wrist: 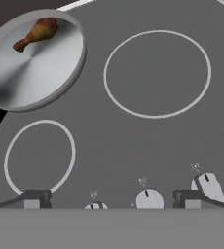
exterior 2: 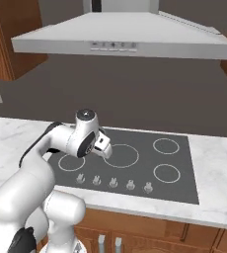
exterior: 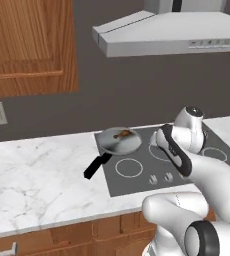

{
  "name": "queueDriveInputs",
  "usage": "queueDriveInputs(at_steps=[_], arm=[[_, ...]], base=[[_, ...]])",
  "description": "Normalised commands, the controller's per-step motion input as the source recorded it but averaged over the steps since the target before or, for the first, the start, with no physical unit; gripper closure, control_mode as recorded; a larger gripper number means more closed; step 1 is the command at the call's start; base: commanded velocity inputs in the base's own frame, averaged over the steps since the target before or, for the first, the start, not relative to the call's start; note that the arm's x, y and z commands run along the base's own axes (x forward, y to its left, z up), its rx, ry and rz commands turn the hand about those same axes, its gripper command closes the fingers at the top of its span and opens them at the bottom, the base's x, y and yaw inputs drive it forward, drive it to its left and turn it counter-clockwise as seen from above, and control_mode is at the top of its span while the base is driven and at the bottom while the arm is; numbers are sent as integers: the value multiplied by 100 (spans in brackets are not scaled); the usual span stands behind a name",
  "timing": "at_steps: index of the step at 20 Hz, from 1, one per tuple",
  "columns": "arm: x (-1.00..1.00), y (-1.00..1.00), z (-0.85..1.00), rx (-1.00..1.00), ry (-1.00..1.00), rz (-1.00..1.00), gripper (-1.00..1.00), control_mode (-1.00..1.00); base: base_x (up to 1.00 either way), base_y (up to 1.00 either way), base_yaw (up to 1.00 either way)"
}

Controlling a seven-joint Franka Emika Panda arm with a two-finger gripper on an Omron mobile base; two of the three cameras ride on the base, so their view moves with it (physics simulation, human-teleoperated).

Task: Take the chicken drumsticks from the pan and place one on each plate on the dining counter.

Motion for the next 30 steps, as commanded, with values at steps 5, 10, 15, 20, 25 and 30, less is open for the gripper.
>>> queueDriveInputs(at_steps=[5, 10, 15, 20, 25, 30], arm=[[0, 0, 0, 0, 0, 0, -100, 100], [0, 0, 0, 0, 0, 0, -100, 100], [0, 0, 0, 0, 0, 0, -100, 100], [0, 0, 0, 0, 0, 0, -100, 100], [67, 13, -9, 0, 0, 0, -100, -100], [100, 31, -7, -1, 0, -3, -100, -100]], base=[[60, -3, 21], [3, 0, 0], [0, 0, 0], [6, 0, 0], [0, 0, 0], [0, 0, 0]])
